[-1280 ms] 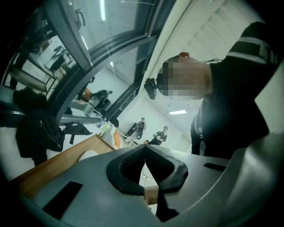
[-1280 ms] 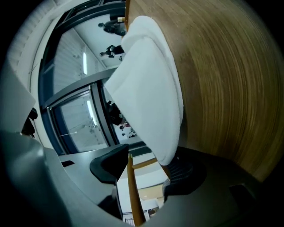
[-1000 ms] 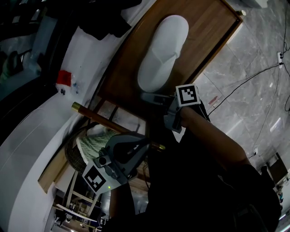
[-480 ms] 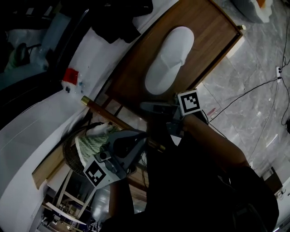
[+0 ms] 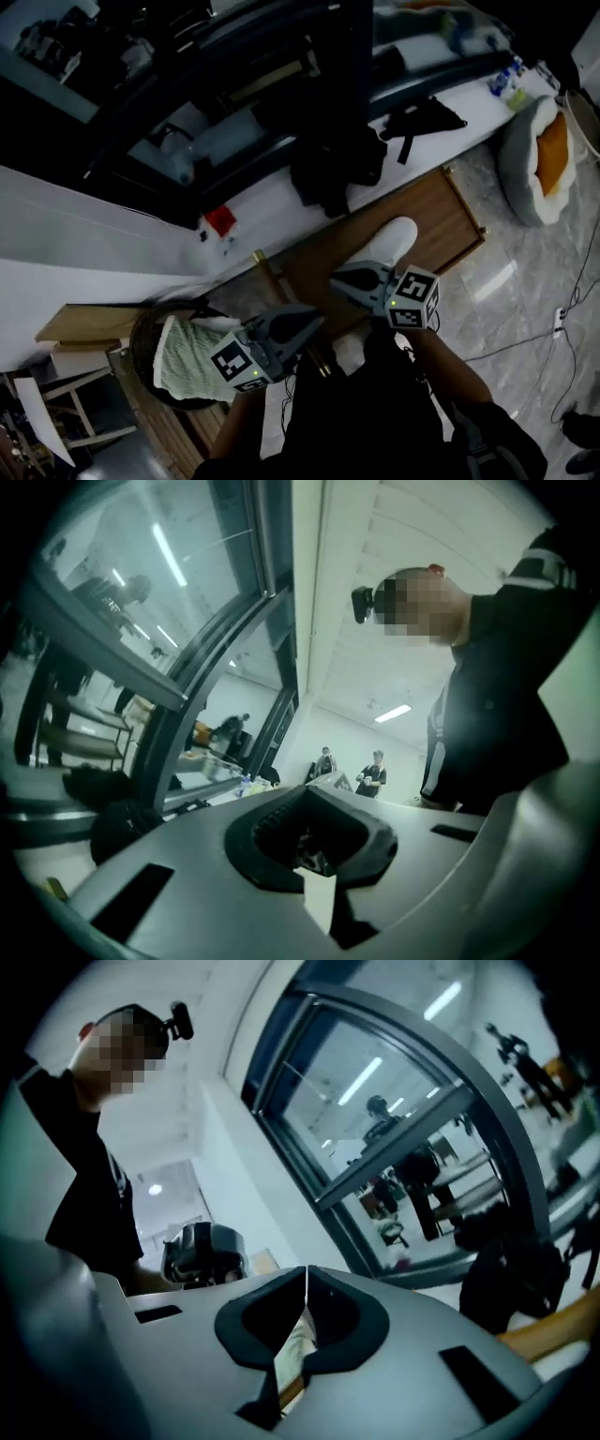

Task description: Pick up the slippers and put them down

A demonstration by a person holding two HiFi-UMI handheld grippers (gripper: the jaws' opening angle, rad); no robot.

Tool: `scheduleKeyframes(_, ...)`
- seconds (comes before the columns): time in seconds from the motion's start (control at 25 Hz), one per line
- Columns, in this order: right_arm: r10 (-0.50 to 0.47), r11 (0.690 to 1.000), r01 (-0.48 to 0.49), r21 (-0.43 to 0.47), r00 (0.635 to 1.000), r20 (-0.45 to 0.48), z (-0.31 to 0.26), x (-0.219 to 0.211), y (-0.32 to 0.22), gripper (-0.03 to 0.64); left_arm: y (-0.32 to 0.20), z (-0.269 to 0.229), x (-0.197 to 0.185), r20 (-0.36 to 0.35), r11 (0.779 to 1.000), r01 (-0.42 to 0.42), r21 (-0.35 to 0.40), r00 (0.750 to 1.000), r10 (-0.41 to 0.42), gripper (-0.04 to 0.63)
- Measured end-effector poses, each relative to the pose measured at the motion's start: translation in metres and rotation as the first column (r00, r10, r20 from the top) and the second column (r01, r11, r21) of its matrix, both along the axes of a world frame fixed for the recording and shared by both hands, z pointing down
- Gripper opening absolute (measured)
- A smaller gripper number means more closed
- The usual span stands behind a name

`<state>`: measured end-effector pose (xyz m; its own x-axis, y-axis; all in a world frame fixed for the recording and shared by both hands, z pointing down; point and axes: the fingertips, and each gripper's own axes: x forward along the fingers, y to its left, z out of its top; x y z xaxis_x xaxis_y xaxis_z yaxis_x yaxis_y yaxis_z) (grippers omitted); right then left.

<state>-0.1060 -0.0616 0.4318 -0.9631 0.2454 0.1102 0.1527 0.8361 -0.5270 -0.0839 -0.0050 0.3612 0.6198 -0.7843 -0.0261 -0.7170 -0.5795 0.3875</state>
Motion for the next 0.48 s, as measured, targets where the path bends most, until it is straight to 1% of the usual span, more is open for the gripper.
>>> scheduleKeyframes(0.08, -0.025, 0.995, 0.023, 0.1, 1.0, 0.019, -0.032, 0.008, 0.0, 0.028, 0.004, -0.021, 0.002, 0.057, 0.999, 0.038, 0.021, 0.998, -0.039, 0.011)
scheduleKeyframes(0.16, -0.049, 0.988, 0.039, 0.15, 0.997, 0.063, -0.066, 0.018, 0.005, 0.027, 0.01, -0.042, 0.004, 0.096, 0.995, 0.094, 0.041, 0.991, -0.098, 0.011)
scheduleKeyframes(0.24, -0.078, 0.981, 0.056, 0.186, 0.99, 0.114, -0.097, 0.032, 0.011, 0.028, 0.015, -0.058, 0.007, 0.119, 0.986, 0.155, 0.061, 0.98, -0.162, 0.011)
scheduleKeyframes(0.36, -0.143, 0.957, 0.095, 0.273, 0.976, 0.162, -0.133, 0.054, 0.019, 0.028, 0.02, -0.077, 0.016, 0.12, 0.967, 0.232, 0.101, 0.962, -0.243, 0.011)
scheduleKeyframes(0.48, -0.18, 0.926, 0.108, 0.361, 0.968, 0.172, -0.151, 0.067, 0.026, 0.026, 0.023, -0.09, 0.021, 0.109, 0.947, 0.294, 0.132, 0.945, -0.309, 0.011)
